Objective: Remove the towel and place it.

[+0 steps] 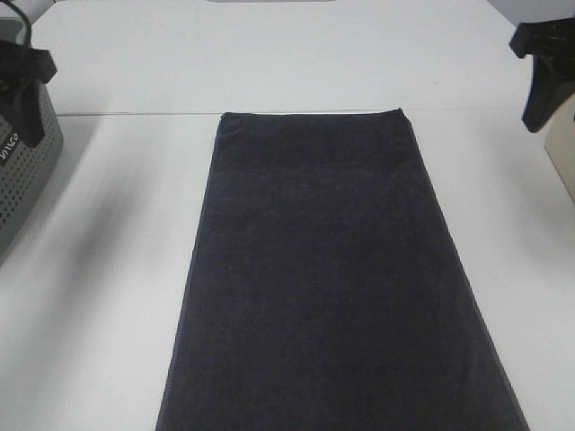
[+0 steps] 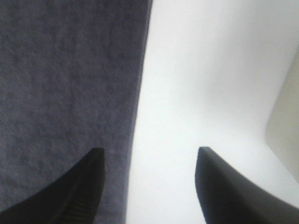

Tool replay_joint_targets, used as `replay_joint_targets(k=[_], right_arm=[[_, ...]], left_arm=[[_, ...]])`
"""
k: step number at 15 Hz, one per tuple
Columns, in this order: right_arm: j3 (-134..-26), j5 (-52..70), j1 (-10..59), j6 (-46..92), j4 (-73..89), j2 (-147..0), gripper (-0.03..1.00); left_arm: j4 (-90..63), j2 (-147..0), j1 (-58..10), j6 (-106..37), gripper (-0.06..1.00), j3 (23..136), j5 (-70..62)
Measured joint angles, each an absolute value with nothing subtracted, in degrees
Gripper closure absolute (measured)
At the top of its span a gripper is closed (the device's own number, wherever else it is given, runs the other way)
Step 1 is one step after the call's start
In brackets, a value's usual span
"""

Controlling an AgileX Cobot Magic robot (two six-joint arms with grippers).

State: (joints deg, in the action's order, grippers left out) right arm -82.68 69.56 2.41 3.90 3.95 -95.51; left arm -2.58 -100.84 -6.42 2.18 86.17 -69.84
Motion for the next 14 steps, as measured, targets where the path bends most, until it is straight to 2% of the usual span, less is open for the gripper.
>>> replay_joint_targets(k=[6, 14], right_arm=[[-60.73, 69.56, 2.41, 4.18, 1.32, -72.31, 0.4], [-41.14, 67.61, 2.41, 4.18, 1.32, -45.21, 0.4]], left_arm=[[-2.58, -72.31, -6.36, 8.42, 0.28, 59.7, -62.05], [0.0, -36.84, -6.36, 8.54, 0.28, 36.44, -58.27]])
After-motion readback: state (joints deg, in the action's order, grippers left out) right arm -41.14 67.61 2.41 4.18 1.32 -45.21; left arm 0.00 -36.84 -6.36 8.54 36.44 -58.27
